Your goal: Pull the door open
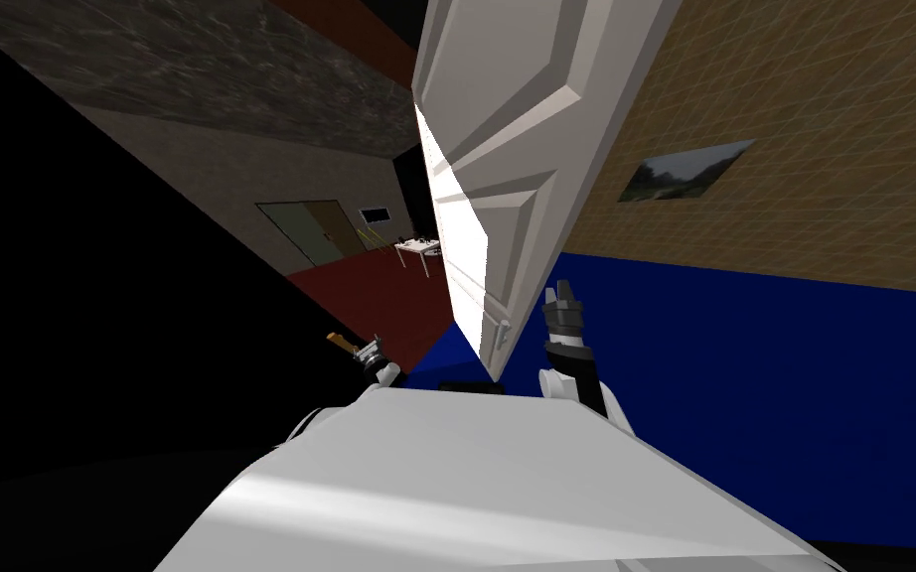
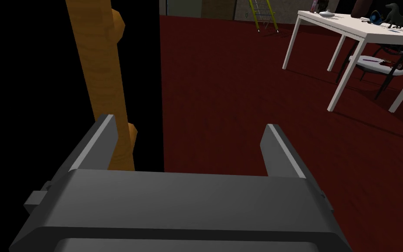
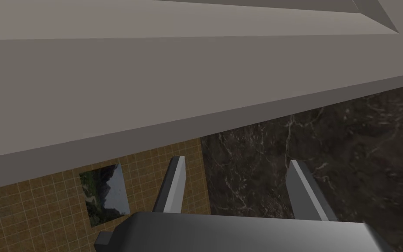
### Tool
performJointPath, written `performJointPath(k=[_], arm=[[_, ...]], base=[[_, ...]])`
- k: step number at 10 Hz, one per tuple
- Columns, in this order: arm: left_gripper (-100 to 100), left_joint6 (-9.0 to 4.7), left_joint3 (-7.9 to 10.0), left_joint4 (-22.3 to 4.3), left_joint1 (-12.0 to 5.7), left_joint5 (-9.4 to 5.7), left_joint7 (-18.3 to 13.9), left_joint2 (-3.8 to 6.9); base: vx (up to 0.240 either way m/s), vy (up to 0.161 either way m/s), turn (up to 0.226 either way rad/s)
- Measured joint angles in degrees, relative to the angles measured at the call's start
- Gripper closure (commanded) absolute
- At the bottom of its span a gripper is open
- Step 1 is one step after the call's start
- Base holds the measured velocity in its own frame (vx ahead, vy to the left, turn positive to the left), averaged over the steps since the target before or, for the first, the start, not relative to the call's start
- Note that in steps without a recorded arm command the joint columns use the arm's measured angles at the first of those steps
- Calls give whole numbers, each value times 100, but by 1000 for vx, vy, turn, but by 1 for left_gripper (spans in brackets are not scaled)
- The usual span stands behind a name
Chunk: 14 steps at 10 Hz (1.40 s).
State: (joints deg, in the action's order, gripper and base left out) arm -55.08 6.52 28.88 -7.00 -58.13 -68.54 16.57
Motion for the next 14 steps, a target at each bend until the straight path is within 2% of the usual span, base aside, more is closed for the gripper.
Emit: performJointPath(k=[1, 3, 4, 5, 6, 11, 12, 14], arm=[[-100, -18, 76, -199, -67, 95, -137, 47], [-100, 67, 265, -58, 60, 203, -172, 62], [-100, 64, 310, -171, 20, 259, -236, 87], [-100, 90, 363, -97, 73, 281, -239, 85], [100, 100, 371, -82, 83, 282, -232, 87], [100, 90, 364, -97, 73, 281, -239, 85], [-100, 90, 363, -97, 73, 281, -239, 85], [-100, 81, 378, -111, 65, 265, -237, 81]], base=[[34, 161, -37], [-1, 153, 17], [0, 112, 38], [-43, 30, -86], [-43, -34, -74], [-4, -9, 5], [-26, -142, -62], [-17, -205, 44]])
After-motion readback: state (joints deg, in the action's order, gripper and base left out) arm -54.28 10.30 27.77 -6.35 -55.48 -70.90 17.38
